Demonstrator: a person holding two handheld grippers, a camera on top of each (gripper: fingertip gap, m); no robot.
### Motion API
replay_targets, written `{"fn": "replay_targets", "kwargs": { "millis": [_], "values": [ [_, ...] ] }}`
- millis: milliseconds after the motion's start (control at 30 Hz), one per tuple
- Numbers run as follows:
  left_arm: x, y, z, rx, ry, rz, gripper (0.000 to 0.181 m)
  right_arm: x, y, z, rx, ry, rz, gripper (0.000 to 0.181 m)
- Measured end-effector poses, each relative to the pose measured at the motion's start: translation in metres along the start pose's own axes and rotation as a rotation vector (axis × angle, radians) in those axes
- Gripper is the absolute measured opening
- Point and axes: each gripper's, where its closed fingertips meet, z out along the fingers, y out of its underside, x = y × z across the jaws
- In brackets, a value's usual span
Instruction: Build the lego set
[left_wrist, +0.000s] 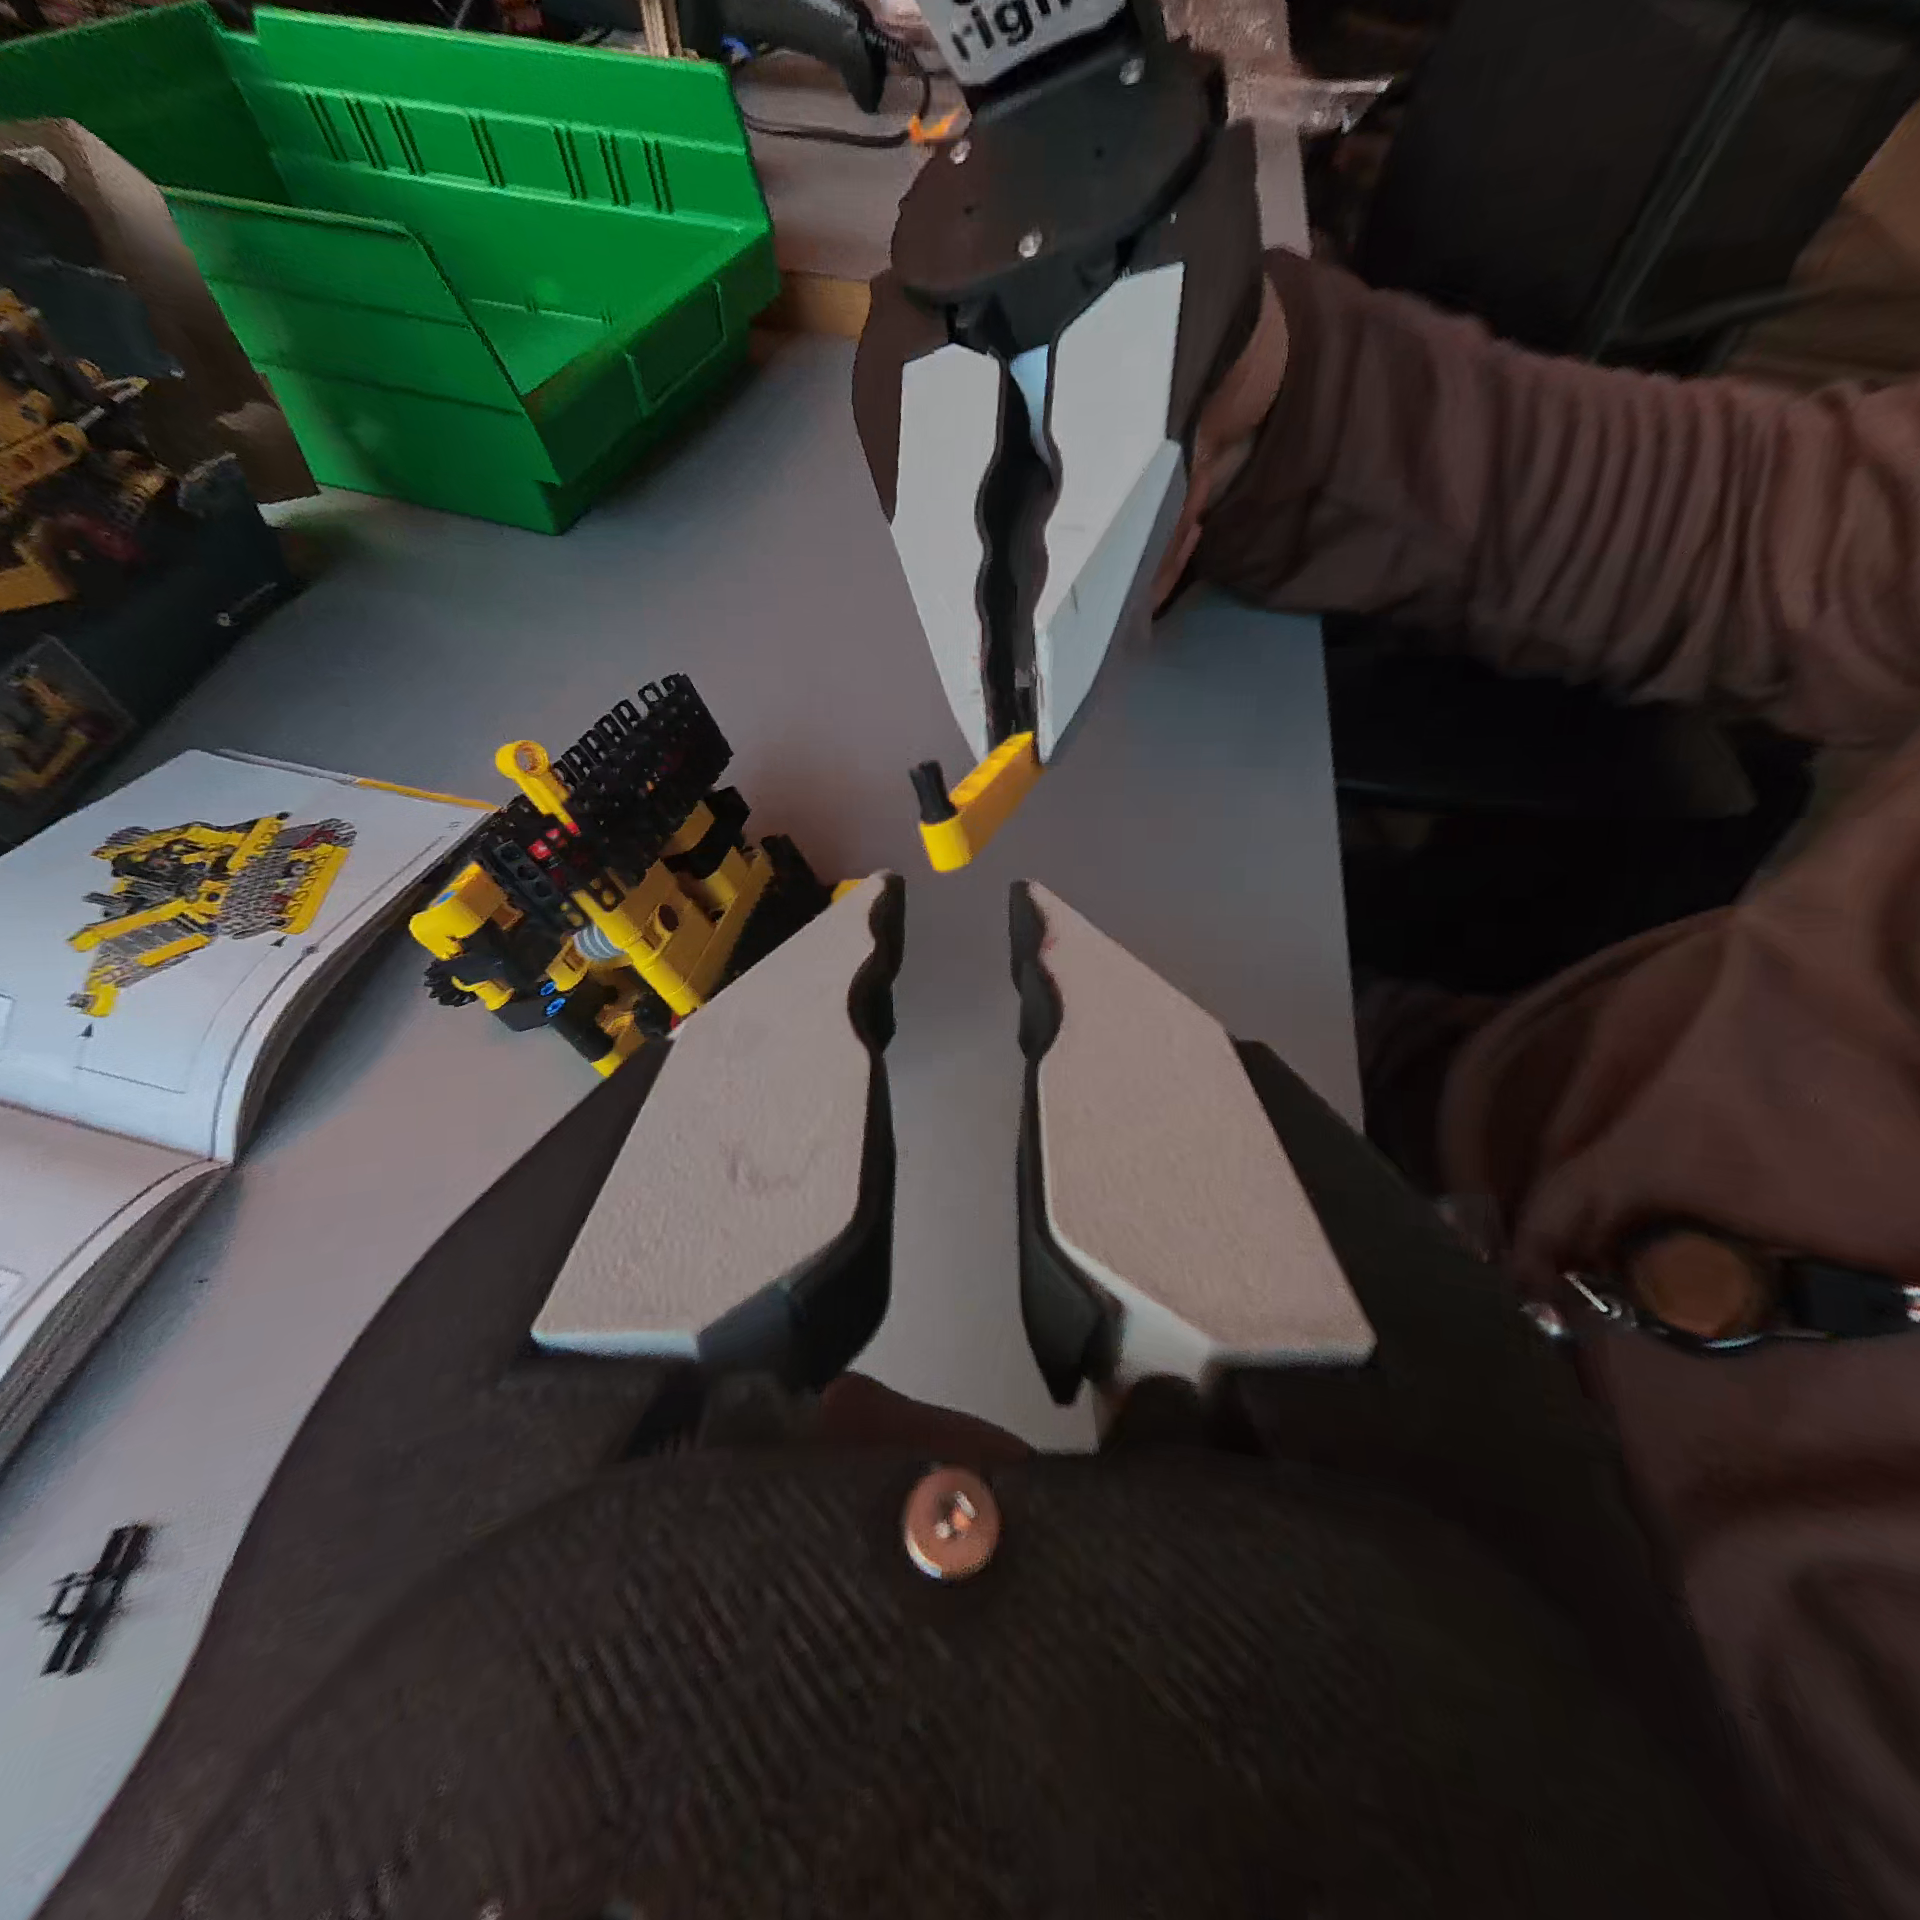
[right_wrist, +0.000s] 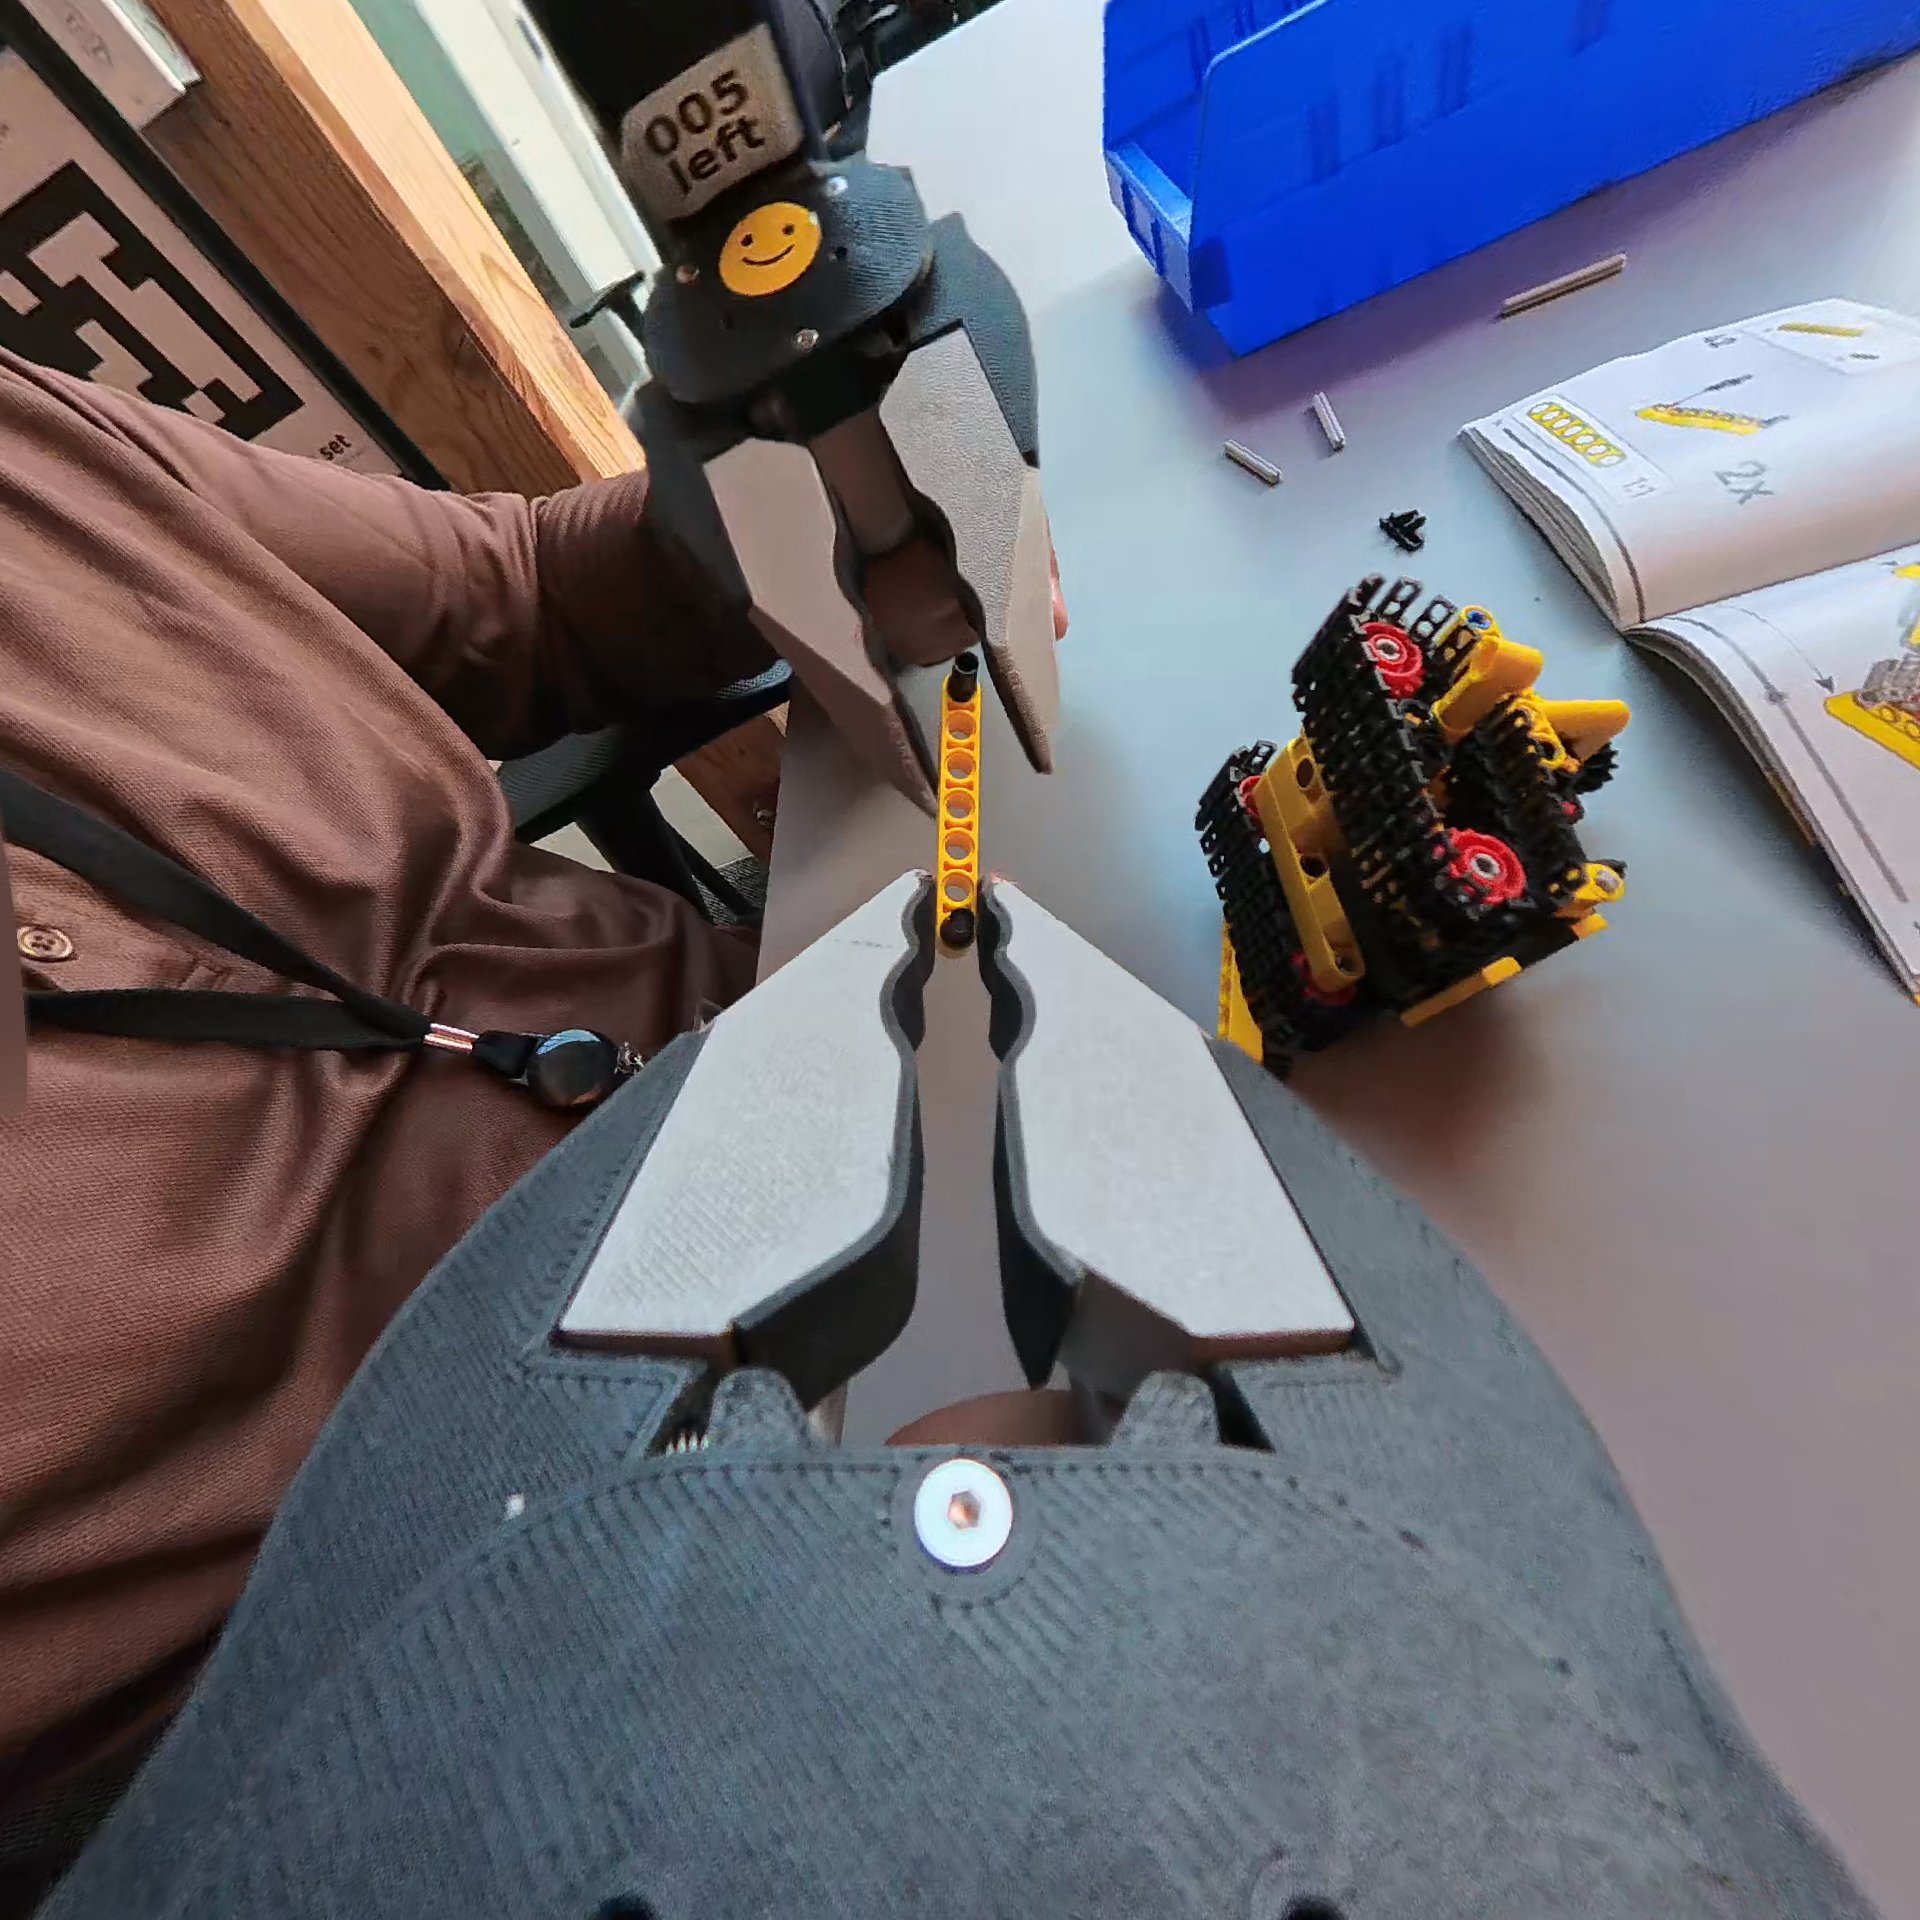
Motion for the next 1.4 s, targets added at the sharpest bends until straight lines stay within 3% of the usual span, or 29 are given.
{"fn": "replay_targets", "kwargs": {
  "millis": [100,200,567,667,933,1133,1400],
  "values": [
    [0.002,-0.004,0.002,0.023,0.029,-0.037,0.009,0.0,0.0,0.003,-0.011,0.022,-0.031,0.004],
    [0.004,-0.003,0.003,0.022,0.049,-0.054,0.014,0.001,0.001,0.003,-0.019,0.044,-0.044,0.004],
    [0.013,-0.013,0.003,0.063,0.103,-0.14,0.006,-0.005,0.003,0.001,-0.004,-0.003,-0.025,0.005],
    [0.014,-0.009,0.005,0.037,0.1,-0.149,0.017,-0.004,0.004,0.002,-0.006,0.003,-0.024,0.005],
    [0.016,-0.015,0.006,0.072,0.114,-0.205,0.005,-0.006,0.004,0.0,-0.006,0.001,-0.039,0.005],
    [0.018,-0.003,0.01,0.061,0.096,-0.251,0.013,-0.006,0.011,0.003,-0.047,0.019,-0.054,0.005],
    [0.024,-0.01,0.008,0.135,0.162,-0.312,0.007,-0.013,0.012,0.003,-0.052,-0.023,-0.043,0.005]
  ]
}}
